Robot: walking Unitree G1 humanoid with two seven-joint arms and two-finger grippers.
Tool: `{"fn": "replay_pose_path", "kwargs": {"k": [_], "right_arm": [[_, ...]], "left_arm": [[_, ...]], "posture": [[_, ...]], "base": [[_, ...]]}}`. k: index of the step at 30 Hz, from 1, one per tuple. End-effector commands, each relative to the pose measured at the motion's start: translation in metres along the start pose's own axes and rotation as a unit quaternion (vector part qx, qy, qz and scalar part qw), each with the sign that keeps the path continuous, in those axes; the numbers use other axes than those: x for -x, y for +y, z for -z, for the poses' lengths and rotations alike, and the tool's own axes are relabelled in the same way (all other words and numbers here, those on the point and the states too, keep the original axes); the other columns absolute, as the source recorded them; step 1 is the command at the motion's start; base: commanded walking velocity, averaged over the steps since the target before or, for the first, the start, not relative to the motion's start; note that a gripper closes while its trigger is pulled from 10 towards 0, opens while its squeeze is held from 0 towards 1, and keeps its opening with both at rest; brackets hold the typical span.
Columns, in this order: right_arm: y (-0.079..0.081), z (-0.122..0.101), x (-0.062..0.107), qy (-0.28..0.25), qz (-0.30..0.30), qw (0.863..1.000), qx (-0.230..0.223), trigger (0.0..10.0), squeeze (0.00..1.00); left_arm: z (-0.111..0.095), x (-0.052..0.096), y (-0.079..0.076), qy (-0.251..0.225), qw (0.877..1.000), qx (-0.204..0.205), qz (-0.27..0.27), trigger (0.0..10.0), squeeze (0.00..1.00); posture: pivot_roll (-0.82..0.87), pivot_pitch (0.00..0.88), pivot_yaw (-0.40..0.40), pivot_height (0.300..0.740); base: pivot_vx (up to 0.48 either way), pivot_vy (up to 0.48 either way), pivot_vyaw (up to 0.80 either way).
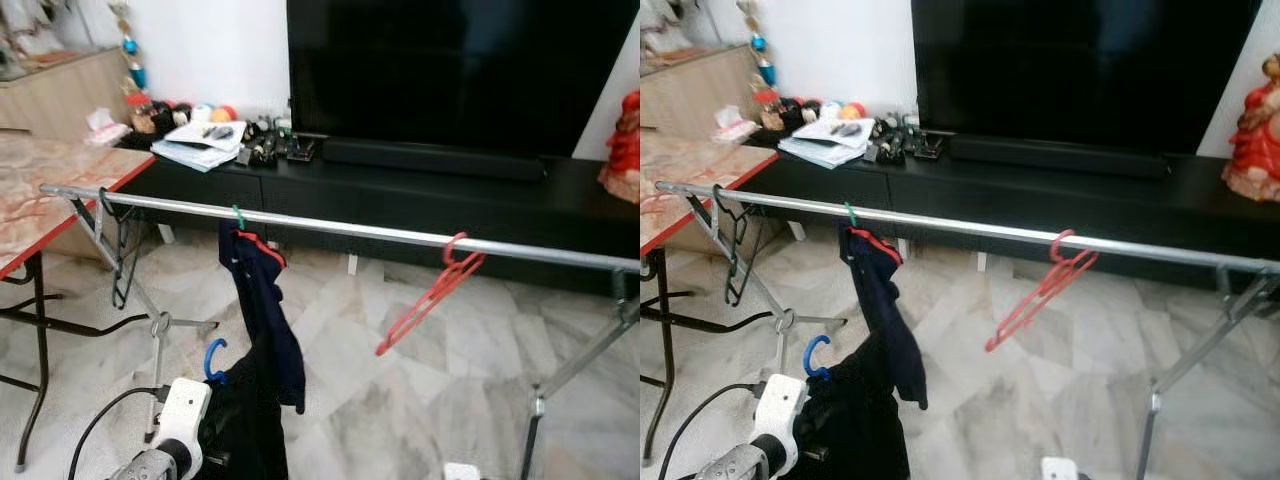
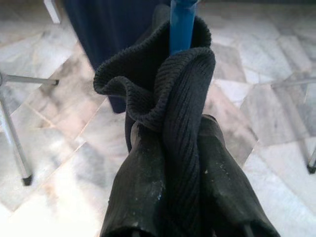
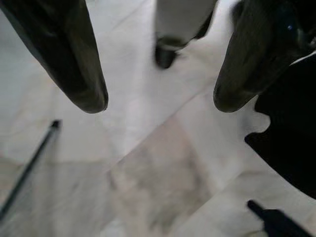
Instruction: Hang hanger
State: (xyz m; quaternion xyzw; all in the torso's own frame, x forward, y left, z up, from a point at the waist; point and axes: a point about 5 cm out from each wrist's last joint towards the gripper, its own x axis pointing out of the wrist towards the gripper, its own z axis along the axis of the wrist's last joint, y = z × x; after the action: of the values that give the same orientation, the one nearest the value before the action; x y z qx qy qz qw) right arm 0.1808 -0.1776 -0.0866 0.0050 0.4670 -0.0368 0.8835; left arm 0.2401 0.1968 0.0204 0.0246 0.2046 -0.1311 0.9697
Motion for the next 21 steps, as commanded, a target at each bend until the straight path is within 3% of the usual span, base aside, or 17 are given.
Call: {"fn": "replay_pose_path", "kwargs": {"k": [1,14,21], "right_arm": [[0.008,0.000,0.000,0.001,-0.010,1.000,-0.001,10.0,0.00],[0.008,-0.001,-0.001,0.001,-0.011,1.000,0.002,10.0,0.00],[0.007,-0.001,0.000,0.003,-0.010,1.000,0.006,10.0,0.00]], "left_arm": [[-0.005,0.001,0.002,-0.003,1.000,-0.019,0.002,10.0,0.00],[-0.006,-0.001,-0.002,-0.002,1.000,-0.027,0.009,10.0,0.00],[-0.005,-0.006,-0.014,0.011,0.997,-0.047,0.058,10.0,0.00]], "posture": [[0.10,0.000,0.034,0.740],[0.11,0.000,0.024,0.740],[0.11,0.000,0.015,0.740]], "base": [[0.000,0.000,0.00],[0.000,0.000,0.00],[0.000,0.000,0.00]]}}
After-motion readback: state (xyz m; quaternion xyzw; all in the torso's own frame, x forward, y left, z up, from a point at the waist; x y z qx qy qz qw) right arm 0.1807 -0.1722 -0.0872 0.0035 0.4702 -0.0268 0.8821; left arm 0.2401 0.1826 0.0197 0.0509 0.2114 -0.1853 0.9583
